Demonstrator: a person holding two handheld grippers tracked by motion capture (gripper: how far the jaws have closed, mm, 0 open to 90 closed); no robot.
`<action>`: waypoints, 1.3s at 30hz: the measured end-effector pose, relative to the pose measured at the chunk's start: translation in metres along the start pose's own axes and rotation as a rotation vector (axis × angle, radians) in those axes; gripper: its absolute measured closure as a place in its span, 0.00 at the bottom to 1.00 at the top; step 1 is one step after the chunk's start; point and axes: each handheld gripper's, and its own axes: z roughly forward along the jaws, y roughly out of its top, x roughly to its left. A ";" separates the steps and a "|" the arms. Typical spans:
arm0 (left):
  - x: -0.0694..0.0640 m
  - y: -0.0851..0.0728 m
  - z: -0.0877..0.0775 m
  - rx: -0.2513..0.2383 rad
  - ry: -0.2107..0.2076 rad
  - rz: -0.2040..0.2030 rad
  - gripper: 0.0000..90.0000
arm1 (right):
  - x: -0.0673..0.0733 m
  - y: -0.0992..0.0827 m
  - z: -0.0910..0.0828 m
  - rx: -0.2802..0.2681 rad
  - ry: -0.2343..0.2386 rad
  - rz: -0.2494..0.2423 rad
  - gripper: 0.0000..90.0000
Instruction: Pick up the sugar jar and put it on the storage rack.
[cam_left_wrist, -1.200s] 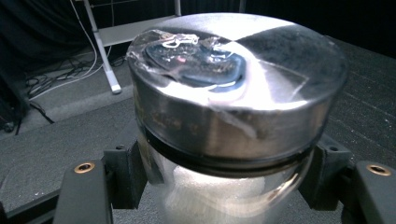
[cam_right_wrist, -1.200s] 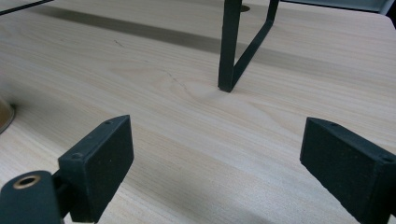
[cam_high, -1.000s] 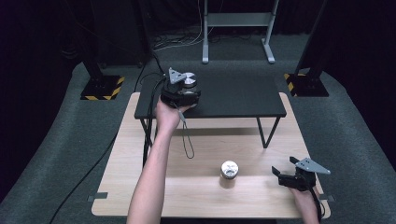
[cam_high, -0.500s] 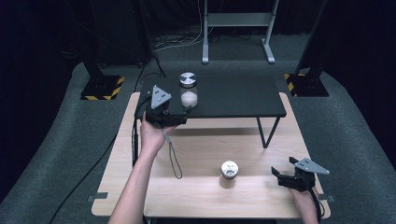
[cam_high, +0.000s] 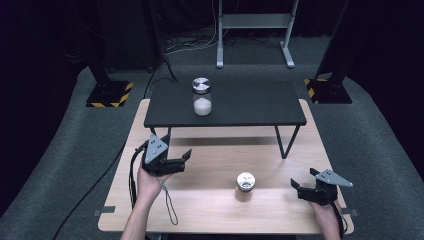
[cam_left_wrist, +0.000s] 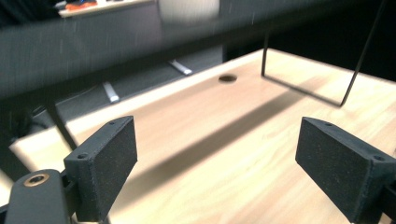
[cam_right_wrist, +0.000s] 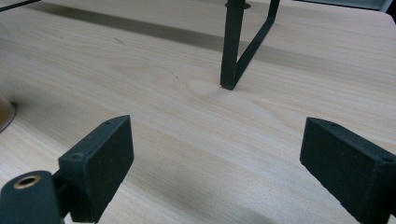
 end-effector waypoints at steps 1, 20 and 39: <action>0.000 -0.008 -0.002 -0.001 -0.004 -0.007 0.14 | 0.000 0.000 0.000 0.000 0.000 0.001 0.09; -0.018 -0.094 -0.014 0.075 0.062 -0.011 0.14 | -0.001 0.001 0.001 0.006 0.005 0.000 0.09; -0.024 -0.099 -0.002 0.123 0.078 0.004 0.13 | -0.001 0.002 0.000 0.011 0.009 -0.004 0.09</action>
